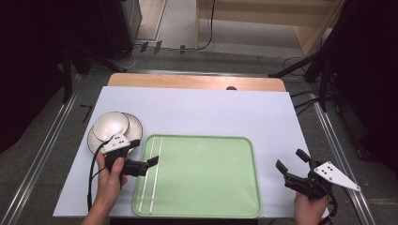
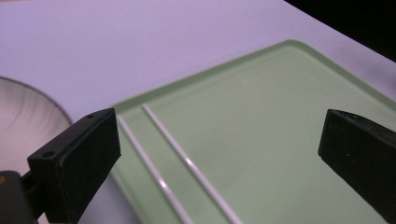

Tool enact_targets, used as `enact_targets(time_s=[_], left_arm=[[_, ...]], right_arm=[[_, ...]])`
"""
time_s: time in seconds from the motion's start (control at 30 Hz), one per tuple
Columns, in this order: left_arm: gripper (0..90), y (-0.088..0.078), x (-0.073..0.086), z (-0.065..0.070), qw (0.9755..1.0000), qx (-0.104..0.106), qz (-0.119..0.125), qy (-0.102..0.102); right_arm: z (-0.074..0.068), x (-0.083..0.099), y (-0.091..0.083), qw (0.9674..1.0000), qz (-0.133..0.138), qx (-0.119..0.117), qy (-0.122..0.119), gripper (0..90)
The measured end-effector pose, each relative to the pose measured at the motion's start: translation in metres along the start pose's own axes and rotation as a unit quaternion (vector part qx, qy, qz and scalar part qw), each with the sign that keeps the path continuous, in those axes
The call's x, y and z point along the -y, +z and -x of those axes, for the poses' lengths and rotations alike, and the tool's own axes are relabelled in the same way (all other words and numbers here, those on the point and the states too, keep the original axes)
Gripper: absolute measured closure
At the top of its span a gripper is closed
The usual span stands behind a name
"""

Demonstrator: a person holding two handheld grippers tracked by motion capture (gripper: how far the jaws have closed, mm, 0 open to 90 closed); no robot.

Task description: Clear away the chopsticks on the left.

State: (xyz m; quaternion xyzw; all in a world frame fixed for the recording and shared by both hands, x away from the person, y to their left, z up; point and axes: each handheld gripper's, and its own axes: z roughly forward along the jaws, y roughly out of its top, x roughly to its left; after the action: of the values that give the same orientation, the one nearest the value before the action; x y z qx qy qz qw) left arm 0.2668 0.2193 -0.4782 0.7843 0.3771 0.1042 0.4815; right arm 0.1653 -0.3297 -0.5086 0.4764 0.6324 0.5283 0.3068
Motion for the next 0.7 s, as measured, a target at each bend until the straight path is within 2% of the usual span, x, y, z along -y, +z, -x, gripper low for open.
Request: enact_targets(time_s=[0.33,0.47,0.6,0.7], left_arm=[[0.0,-0.038,0.025,-0.017,0.9992,-0.034,0.021,-0.006],[0.0,-0.053,0.033,-0.024,0.9983,-0.042,0.034,-0.021],[0.0,-0.063,0.043,-0.030,0.9981,-0.050,0.030,-0.018],[0.0,-0.067,0.050,-0.035,0.9979,-0.054,0.028,-0.023]], right_arm=[[-0.001,0.001,0.001,1.0000,0.000,0.000,0.004,12.8],[0.000,0.002,0.002,1.0000,0.000,0.001,0.003,12.8],[0.000,0.003,0.002,1.0000,-0.002,0.002,0.005,12.8],[0.001,0.004,0.003,1.0000,-0.004,0.004,0.004,12.8]])
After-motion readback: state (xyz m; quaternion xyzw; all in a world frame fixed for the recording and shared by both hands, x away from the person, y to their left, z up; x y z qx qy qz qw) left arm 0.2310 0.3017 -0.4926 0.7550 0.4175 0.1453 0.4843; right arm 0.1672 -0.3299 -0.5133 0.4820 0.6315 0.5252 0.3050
